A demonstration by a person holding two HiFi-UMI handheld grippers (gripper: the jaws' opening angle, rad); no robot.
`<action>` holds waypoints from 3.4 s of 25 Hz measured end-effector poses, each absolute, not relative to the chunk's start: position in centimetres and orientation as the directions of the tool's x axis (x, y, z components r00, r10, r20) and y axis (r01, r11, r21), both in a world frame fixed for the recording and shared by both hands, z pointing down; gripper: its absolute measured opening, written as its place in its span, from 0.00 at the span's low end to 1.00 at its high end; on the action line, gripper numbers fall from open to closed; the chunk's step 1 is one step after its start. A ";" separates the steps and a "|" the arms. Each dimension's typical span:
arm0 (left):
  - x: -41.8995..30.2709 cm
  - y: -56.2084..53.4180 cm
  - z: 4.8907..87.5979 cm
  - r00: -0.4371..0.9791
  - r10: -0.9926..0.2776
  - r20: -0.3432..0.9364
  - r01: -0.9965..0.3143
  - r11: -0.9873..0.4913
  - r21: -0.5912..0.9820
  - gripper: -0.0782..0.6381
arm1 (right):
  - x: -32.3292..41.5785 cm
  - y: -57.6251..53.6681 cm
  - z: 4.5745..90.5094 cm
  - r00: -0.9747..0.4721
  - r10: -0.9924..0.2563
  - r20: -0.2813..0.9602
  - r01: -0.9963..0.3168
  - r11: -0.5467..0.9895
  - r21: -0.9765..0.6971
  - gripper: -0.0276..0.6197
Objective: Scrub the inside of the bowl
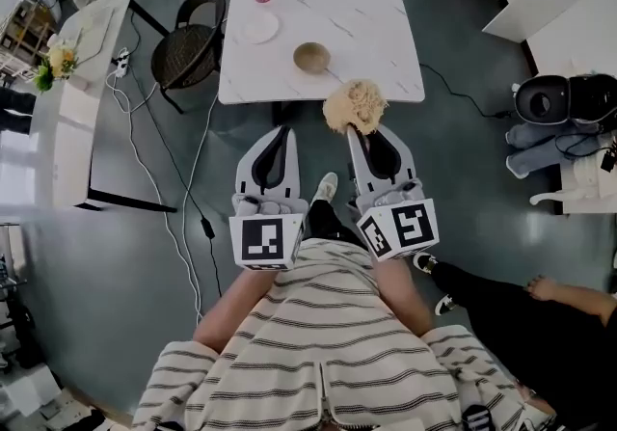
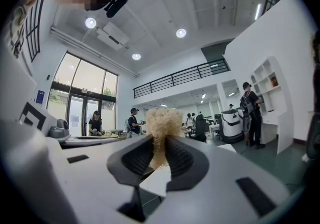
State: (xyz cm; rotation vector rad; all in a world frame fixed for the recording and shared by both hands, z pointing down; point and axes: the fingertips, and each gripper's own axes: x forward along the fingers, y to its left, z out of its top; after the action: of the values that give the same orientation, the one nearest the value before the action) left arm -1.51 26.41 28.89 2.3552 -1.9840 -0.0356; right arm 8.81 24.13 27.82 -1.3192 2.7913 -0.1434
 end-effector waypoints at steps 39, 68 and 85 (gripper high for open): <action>-4.3 0.3 31.5 0.145 -0.982 0.121 -0.989 -0.139 0.060 0.11 | 5.7 -1.7 30.6 -0.689 -0.718 0.097 -0.723 0.671 -0.167 0.16; -7.7 -7.0 44.0 0.330 -0.860 0.389 -0.942 -0.271 0.200 0.12 | 0.4 -7.7 42.4 -0.597 -0.704 0.384 -0.798 0.569 -0.198 0.16; -7.8 -7.8 52.2 0.382 -0.749 0.542 -0.924 -0.291 0.248 0.12 | 0.3 -7.9 50.3 -0.549 -0.639 0.538 -0.825 0.516 -0.229 0.16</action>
State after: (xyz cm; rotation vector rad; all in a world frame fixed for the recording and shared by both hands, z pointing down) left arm -7.76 -7.78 52.25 2.1221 -1.4337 0.4411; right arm 0.30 -7.85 50.33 -1.5586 3.0610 -0.8507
